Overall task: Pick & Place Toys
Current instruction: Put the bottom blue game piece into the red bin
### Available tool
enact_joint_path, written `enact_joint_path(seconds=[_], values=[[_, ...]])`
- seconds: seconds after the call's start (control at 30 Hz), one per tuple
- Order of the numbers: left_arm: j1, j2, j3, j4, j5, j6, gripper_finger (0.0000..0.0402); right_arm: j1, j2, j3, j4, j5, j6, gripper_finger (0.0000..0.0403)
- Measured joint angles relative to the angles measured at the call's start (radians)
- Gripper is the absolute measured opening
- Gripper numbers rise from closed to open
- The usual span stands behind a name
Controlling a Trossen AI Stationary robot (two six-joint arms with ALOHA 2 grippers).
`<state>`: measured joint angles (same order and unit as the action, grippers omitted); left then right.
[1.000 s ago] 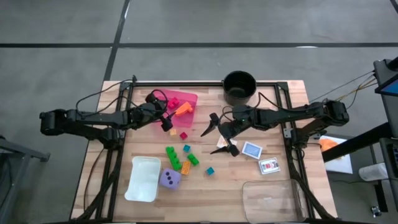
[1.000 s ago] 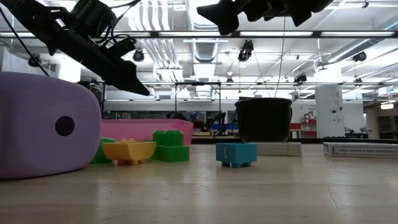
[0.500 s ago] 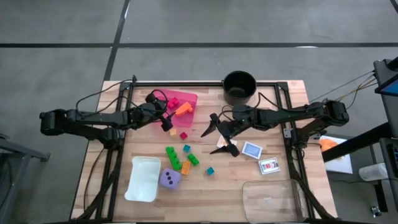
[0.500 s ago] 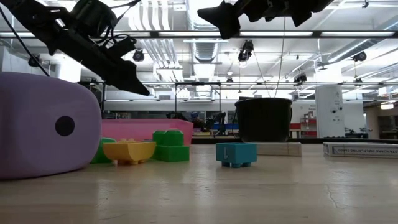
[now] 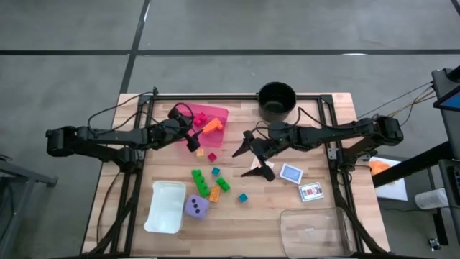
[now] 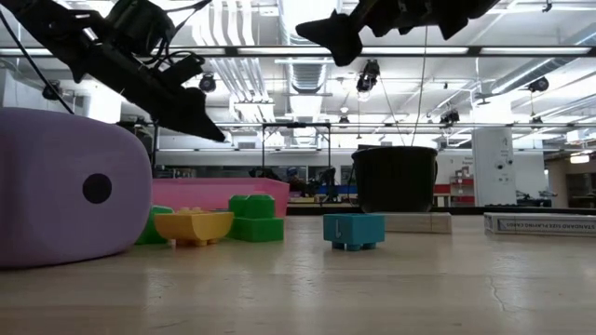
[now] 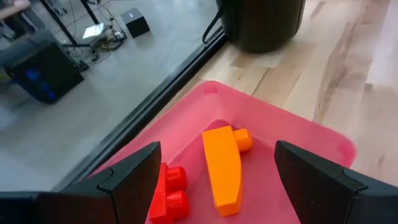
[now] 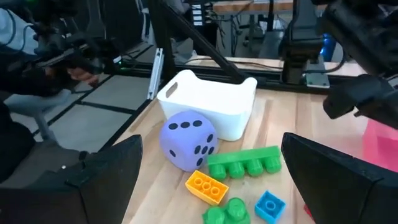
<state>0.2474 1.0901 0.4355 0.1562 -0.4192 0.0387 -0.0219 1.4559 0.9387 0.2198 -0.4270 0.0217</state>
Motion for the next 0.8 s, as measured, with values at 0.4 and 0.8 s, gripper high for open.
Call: enact_joint_path(seconds=[0.4, 0.8], values=[[0.001, 0.000, 0.000, -0.012, 0.003, -0.118, 0.0316, -0.002, 0.000, 0.000, 0.039, 0.287, -0.037, 0.0381], [0.003, 0.000, 0.000, -0.068, 0.098, -0.151, 0.0315, 0.000, 0.026, -0.003, -0.046, 0.267, 0.010, 0.0381]])
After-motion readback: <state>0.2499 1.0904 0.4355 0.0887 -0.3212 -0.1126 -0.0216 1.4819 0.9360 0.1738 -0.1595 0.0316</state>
